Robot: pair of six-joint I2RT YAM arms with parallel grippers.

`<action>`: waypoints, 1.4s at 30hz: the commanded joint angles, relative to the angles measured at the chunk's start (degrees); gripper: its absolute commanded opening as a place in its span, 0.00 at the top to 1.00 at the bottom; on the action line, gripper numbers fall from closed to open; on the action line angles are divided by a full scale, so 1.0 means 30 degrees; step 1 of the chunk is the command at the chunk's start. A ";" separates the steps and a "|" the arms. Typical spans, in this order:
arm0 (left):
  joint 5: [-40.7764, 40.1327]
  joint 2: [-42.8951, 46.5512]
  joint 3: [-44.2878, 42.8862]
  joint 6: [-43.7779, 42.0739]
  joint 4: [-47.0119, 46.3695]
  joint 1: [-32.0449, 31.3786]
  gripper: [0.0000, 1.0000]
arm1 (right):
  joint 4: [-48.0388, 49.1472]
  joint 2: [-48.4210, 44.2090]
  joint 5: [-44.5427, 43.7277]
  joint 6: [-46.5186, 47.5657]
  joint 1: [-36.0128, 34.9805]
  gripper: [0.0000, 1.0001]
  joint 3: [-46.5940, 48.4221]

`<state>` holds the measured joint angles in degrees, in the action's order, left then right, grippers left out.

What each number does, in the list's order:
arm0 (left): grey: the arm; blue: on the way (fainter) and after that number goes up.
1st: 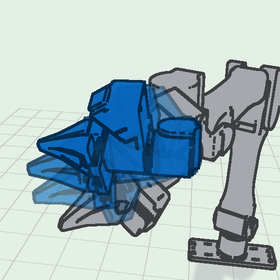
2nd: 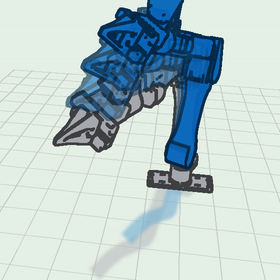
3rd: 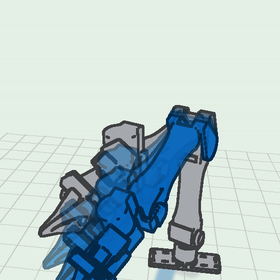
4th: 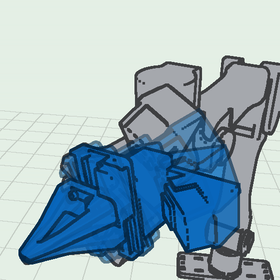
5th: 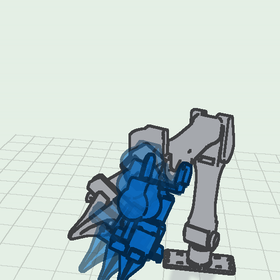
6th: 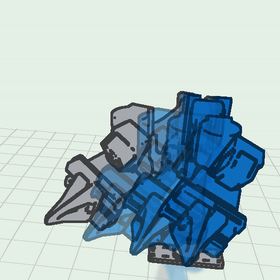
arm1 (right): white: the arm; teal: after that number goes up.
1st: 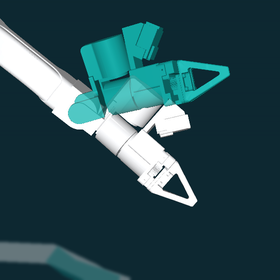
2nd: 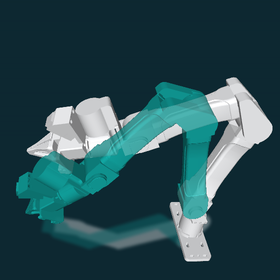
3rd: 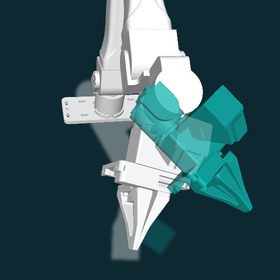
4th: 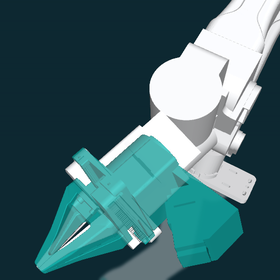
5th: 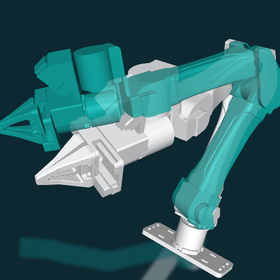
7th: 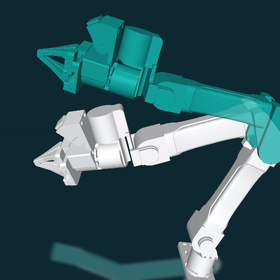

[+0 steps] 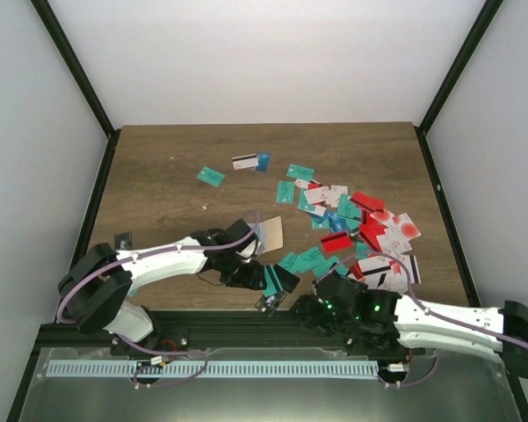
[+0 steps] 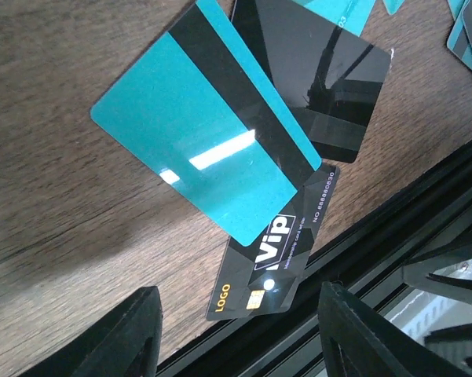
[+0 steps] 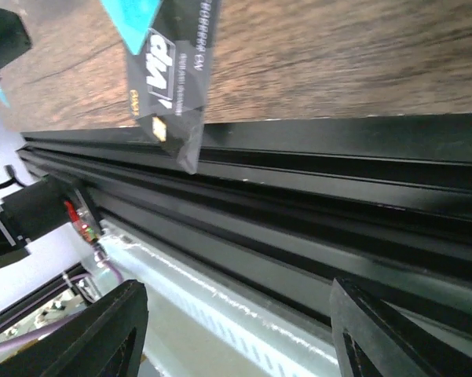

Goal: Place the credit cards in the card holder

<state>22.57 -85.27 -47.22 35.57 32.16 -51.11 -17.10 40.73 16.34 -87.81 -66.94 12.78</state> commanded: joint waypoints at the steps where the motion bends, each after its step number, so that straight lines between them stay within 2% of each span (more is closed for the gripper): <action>1: 0.0735 -0.0459 0.0721 -0.0023 -0.1999 -0.0312 0.45 | 0.3168 0.1459 -0.2654 -0.1817 -0.1147 0.34 -0.0369; 9: 0.0937 -0.0883 0.2173 0.0027 -0.3538 -0.0700 0.51 | 0.7516 0.5482 -0.3090 -0.1921 -0.1646 0.35 -0.0511; 13: 0.1178 -0.1495 0.2653 0.0102 -0.3899 -0.0901 0.55 | 0.8256 0.6867 -0.3446 -0.2542 -0.1653 0.38 -0.0373; 18: 0.1257 -0.1457 0.2926 -0.0126 -0.3993 -0.1176 0.56 | 0.9866 0.8021 -0.4285 -0.3193 -0.1651 0.42 -0.0826; 31: 0.2096 -0.1306 0.4169 0.0321 -0.5227 -0.1498 0.59 | 1.5842 1.3901 -0.3177 -0.3486 -0.1648 0.51 -0.0723; 37: 0.2582 -0.1570 0.4290 0.0381 -0.5661 -0.1545 0.60 | 1.6496 1.5235 -0.3200 -0.3633 -0.1625 0.55 -0.0145; 42: 0.2905 -0.1661 0.4645 0.0523 -0.6312 -0.1624 0.61 | 1.6728 1.4988 -0.3662 -0.4188 -0.1617 0.59 -0.0776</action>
<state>29.21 -87.79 -36.29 37.26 11.66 -54.37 36.01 84.33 8.54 -97.36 -71.83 11.53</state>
